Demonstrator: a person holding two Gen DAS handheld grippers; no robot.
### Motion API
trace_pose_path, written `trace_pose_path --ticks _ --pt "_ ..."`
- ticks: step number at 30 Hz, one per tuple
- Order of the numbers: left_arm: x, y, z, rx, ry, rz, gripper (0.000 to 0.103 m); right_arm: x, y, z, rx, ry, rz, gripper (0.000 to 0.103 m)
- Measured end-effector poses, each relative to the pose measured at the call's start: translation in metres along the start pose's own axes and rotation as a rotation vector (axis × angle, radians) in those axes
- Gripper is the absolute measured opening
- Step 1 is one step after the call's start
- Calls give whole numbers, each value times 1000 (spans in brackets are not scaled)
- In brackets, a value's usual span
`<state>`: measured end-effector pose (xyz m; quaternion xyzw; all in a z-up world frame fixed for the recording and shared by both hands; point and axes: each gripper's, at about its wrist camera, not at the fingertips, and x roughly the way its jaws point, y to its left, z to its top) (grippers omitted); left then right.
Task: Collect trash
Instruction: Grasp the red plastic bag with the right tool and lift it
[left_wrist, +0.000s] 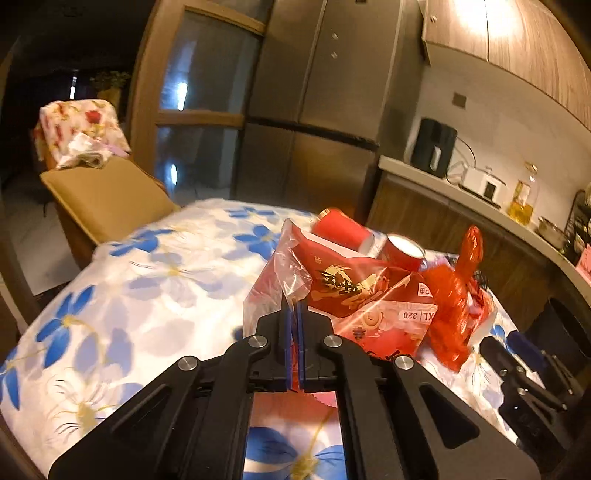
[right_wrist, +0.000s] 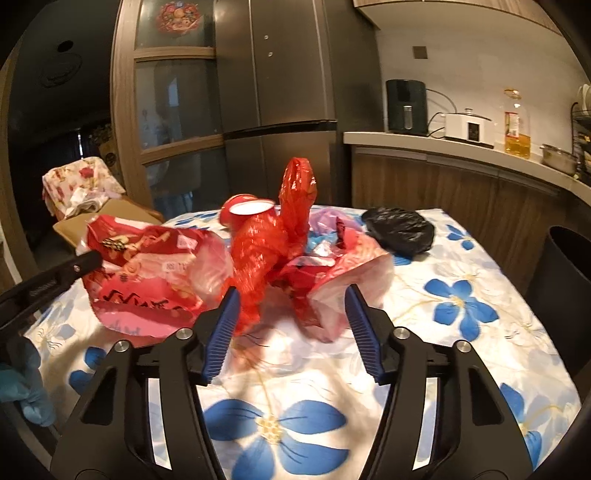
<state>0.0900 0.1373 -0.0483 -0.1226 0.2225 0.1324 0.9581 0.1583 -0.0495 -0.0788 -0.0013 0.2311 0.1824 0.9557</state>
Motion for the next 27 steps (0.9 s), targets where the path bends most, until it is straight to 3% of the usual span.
trace_pose_path --ticks 7,12,21,26,27 --pt "-8 13 1 -25 -17 28 2 7 21 0 -29 10 67 57" --pt "-14 27 3 -64 -34 50 2 24 36 -5 -65 65 87 56" --pt "-17 37 4 -77 -38 62 2 56 47 -12 -81 159 84 31" --pt "-18 35 2 -69 -29 60 2 66 43 -17 -70 200 86 5" --pt "-18 34 1 -63 -29 63 2 65 43 -18 -68 198 90 4"
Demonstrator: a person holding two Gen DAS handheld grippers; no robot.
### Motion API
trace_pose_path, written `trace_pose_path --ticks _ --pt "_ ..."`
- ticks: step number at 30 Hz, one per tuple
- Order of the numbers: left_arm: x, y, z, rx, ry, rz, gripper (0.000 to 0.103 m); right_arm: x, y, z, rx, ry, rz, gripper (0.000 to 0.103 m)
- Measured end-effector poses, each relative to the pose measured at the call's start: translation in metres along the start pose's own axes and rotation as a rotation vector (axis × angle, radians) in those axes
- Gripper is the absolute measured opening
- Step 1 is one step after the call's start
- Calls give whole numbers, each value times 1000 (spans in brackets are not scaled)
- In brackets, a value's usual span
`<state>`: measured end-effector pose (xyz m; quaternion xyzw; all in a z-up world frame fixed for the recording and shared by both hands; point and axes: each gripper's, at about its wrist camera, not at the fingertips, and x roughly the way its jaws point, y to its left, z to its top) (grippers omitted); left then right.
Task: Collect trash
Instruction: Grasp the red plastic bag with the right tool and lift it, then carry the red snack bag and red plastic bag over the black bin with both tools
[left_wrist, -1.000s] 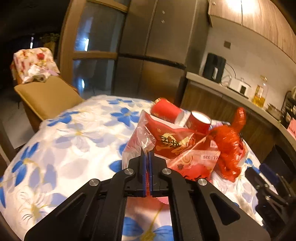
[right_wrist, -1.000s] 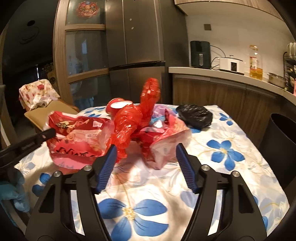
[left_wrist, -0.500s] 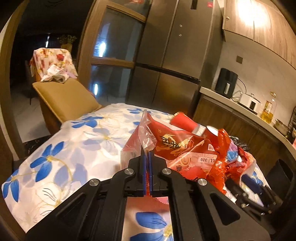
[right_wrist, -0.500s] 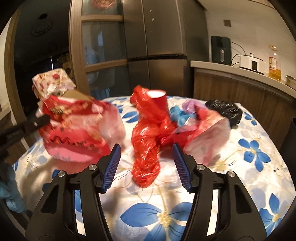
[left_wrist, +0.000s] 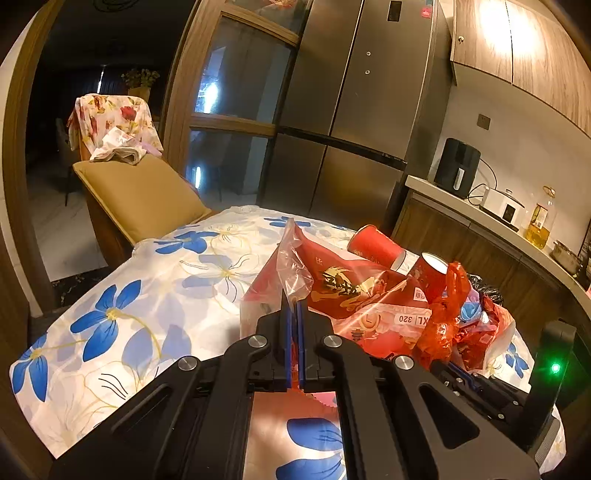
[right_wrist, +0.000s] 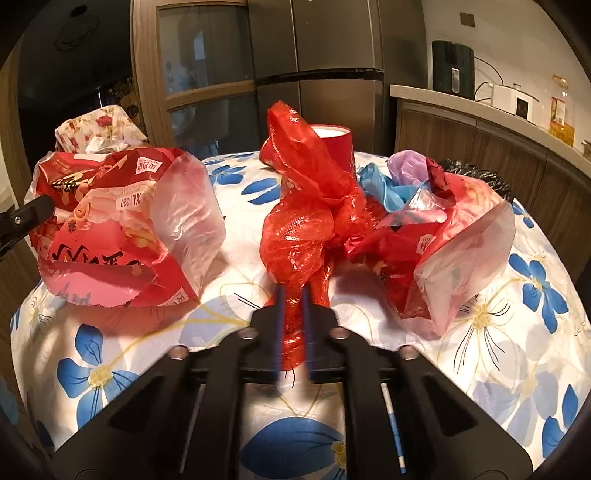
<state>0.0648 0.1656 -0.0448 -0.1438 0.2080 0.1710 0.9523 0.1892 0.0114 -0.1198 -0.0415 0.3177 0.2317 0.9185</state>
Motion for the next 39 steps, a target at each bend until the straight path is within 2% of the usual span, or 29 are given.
trace_pose_path --ticks 6,11,18,25,31,39 --pt "-5 -4 0 18 -3 2 2 -32 4 1 -31 -98 8 3" --pt "-13 -10 2 32 -20 -5 2 -69 4 4 -26 -170 72 2" --pt "-31 -27 5 66 -52 -33 2 -119 -5 6 -18 -253 95 2" --pt "-44 -56 3 113 -62 -94 2 -153 -28 2 16 -299 50 2" --pt "-48 -95 -2 168 -51 -192 2 -175 -56 -5 46 -320 -14 2" --pt "-53 -161 -11 246 -53 -324 2 -204 -110 -16 111 -351 -140 2"
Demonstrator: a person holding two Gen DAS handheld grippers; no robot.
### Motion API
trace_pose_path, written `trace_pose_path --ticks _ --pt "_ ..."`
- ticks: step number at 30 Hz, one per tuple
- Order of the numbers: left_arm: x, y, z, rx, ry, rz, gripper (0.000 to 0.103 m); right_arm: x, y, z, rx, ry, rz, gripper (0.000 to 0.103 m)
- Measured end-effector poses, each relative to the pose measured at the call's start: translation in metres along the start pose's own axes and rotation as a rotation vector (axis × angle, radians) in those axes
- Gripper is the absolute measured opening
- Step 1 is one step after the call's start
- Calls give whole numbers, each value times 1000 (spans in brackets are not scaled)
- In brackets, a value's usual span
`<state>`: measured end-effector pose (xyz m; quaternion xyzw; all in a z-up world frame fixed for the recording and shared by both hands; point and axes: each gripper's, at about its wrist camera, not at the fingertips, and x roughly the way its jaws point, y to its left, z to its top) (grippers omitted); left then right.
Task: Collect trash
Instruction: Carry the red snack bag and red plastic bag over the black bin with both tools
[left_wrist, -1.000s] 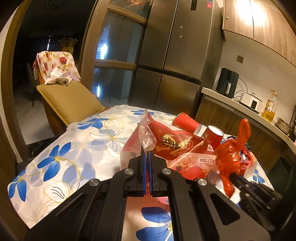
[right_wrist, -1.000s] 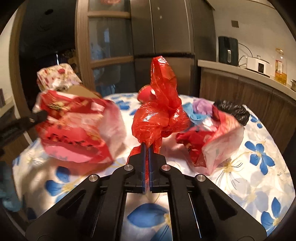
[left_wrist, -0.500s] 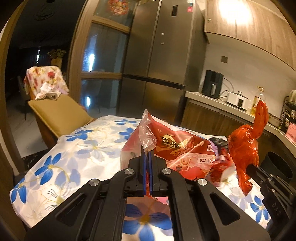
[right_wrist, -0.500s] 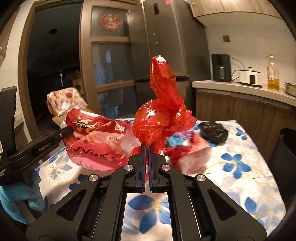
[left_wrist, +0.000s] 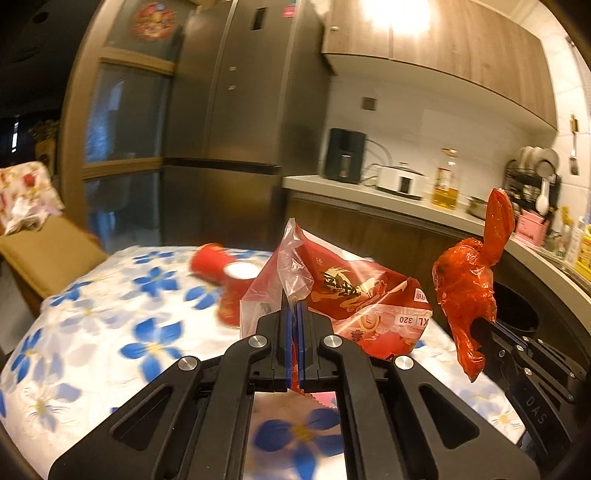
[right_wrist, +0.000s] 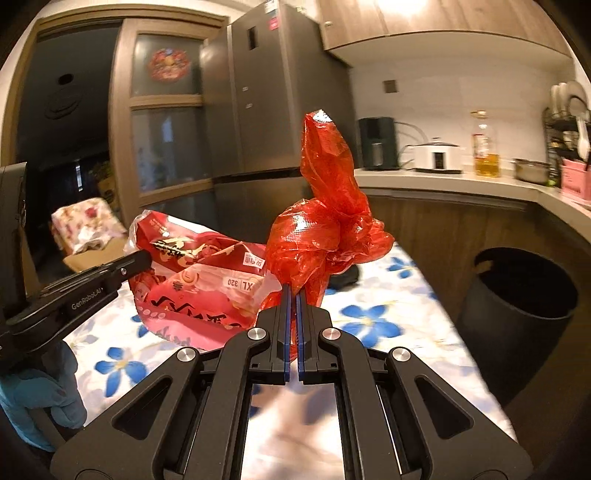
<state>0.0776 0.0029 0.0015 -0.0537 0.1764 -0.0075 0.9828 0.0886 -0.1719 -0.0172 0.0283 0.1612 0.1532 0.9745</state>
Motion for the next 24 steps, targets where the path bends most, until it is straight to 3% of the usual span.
trace_pose_path --ticks 24 --pt "78 -190 29 102 -21 -288 2 -34 -182 19 110 -68 -384 2"
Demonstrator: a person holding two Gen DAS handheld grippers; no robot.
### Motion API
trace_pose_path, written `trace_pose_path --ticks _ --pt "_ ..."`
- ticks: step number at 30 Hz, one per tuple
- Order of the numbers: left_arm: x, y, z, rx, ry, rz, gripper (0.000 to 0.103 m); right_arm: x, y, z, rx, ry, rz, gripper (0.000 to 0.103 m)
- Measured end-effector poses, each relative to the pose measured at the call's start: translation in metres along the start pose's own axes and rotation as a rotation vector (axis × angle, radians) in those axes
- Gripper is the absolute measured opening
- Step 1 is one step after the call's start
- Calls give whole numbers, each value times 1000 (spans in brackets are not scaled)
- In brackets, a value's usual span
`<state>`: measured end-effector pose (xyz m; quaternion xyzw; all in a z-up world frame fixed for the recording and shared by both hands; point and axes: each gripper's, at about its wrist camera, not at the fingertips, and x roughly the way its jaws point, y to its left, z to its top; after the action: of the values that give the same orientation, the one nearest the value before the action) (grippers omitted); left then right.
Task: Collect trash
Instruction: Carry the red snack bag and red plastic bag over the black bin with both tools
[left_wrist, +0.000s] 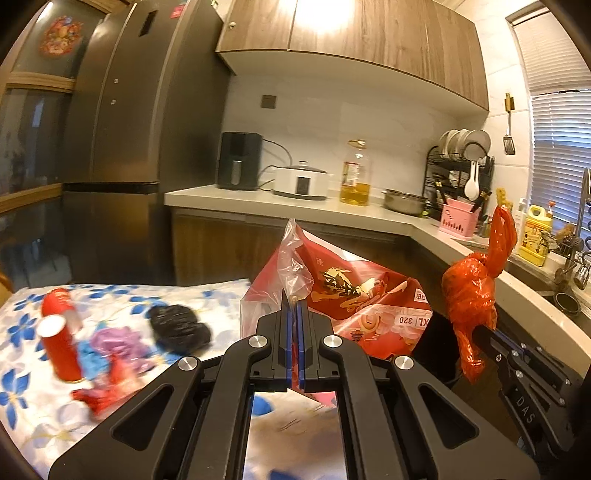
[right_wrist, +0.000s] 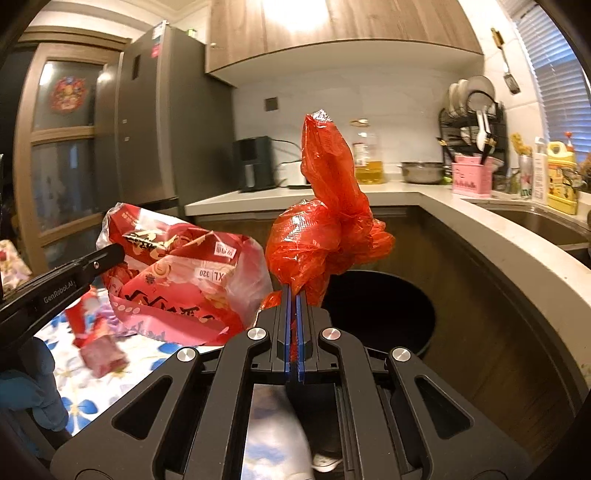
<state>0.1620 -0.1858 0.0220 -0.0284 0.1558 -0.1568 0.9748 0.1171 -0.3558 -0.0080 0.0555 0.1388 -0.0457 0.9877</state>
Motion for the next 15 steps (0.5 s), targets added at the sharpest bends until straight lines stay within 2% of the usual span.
trace_pose_path --ticks 5,15 --pt "24 -27 -3 30 -2 -42 2 10 -20 1 23 5 -33 2" --pt "67 -58 -16 67 56 -126 2 33 -46 -5 49 36 -62 3"
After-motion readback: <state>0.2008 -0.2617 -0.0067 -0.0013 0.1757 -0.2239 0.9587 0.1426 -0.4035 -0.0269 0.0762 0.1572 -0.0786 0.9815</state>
